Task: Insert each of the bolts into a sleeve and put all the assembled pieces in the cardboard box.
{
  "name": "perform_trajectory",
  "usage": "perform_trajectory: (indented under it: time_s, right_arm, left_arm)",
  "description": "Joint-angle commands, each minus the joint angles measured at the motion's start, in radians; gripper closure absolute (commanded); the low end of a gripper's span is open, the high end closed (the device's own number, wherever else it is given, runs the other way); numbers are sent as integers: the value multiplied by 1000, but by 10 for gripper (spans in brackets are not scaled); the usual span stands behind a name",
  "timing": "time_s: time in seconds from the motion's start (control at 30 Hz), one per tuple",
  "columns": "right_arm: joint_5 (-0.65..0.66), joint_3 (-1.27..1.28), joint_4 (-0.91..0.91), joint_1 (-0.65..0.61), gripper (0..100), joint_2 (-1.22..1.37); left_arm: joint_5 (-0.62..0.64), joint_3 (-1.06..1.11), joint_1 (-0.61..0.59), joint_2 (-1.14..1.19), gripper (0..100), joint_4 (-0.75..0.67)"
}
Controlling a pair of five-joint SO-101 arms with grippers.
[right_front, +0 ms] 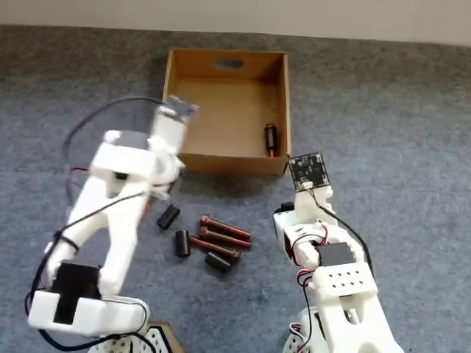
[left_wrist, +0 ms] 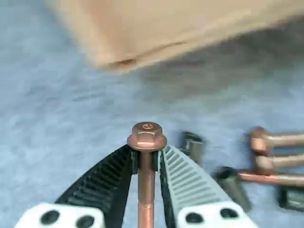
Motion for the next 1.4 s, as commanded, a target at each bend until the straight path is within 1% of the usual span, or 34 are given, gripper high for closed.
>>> perform_trajectory:
  time_s: [0.0, 0.1, 0.23, 0.3, 0.47, 0.63, 0.7, 0.83, 1.0, 1.03, 1.1, 1.13, 1.17, 1.37]
  right_arm:
    - [-9, -8, -18, 5, 993, -21]
    - [-9, -8, -18, 5, 993, -21]
    - [-9, -8, -18, 5, 993, -21]
    - [-9, -8, -18, 5, 993, -21]
    - [-8, -8, -18, 5, 993, -21]
    - [-8, -10, -18, 5, 993, -21]
    - [-6, -10, -18, 5, 993, -21]
    - [-6, -10, -18, 5, 993, -21]
    - [-6, -12, -18, 5, 993, -21]
    - [-6, -12, -18, 5, 993, -21]
    - [-6, -12, -18, 5, 993, -21]
    - [-6, -12, -18, 5, 993, -21]
    - [-6, -12, -18, 5, 993, -21]
    - [-9, -12, -18, 5, 993, -22]
  left_arm:
    - [-11, -61, -64, 28, 992, -3]
    - [-11, -64, -39, 108, 992, -37]
    - [-11, -65, -42, 217, 992, -121]
    - [-12, -88, -45, 263, 992, -132]
    - [-12, -206, -87, 352, 984, -54]
    - [-12, -312, -107, 447, 868, 37]
    - [-12, -338, -108, 486, 857, 41]
    - [-12, -375, -108, 538, 857, 43]
    - [-12, -410, -105, 562, 864, 81]
    - [-12, -410, -105, 564, 884, 83]
    - [-12, -412, -102, 561, 974, 81]
    - [-12, -412, -102, 559, 1000, 81]
    - [-12, -409, -101, 556, 980, 80]
    - [-8, -409, -90, 552, 991, 84]
